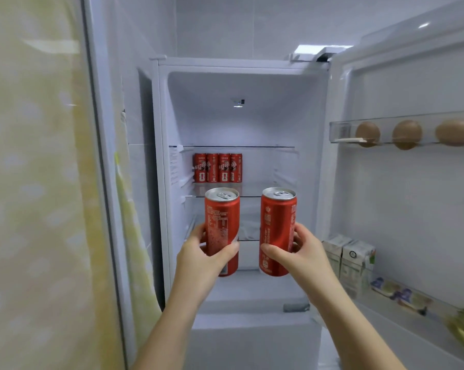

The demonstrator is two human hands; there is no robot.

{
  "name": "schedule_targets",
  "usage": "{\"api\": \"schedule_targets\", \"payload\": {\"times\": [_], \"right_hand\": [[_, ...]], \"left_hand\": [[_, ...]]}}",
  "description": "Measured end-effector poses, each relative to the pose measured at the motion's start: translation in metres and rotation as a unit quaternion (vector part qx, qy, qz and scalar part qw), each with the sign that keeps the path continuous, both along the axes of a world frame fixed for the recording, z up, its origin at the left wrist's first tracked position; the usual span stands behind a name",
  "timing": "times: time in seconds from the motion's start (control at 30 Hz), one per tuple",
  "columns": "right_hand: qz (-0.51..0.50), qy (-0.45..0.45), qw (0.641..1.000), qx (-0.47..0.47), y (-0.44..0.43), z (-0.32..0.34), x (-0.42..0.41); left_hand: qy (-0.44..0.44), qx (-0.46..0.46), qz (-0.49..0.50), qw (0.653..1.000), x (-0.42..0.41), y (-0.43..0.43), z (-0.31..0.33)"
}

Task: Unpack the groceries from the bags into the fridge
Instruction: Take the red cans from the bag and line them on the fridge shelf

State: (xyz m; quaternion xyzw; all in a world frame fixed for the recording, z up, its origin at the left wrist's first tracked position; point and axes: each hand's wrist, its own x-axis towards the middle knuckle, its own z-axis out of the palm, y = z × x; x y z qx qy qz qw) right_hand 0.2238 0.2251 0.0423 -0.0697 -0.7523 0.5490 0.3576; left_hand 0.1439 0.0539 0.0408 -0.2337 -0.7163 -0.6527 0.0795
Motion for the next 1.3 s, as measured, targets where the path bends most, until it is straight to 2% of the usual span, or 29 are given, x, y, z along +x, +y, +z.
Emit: {"api": "schedule_targets", "payload": {"times": [0.23, 0.5, 0.8, 1.1, 1.3], "right_hand": [[0.006, 0.006, 1.000, -0.006, 0.020, 0.003, -0.054], [0.006, 0.047, 0.999, -0.010, 0.062, 0.008, -0.140], [-0.038, 0.087, 0.995, -0.035, 0.100, 0.011, -0.226], [-0.089, 0.112, 0.989, -0.042, 0.132, 0.025, -0.292], [-0.121, 0.099, 0.987, -0.033, 0.156, 0.033, -0.331]], "left_hand": [[0.007, 0.008, -0.002, 1.000, -0.043, 0.028, 0.004], [0.032, 0.012, 0.043, 0.998, -0.116, 0.080, 0.008], [0.053, 0.048, 0.085, 0.994, -0.186, 0.125, 0.010], [0.089, 0.071, 0.039, 0.993, -0.260, 0.182, 0.028], [0.109, 0.044, 0.010, 0.993, -0.306, 0.213, 0.040]]}}
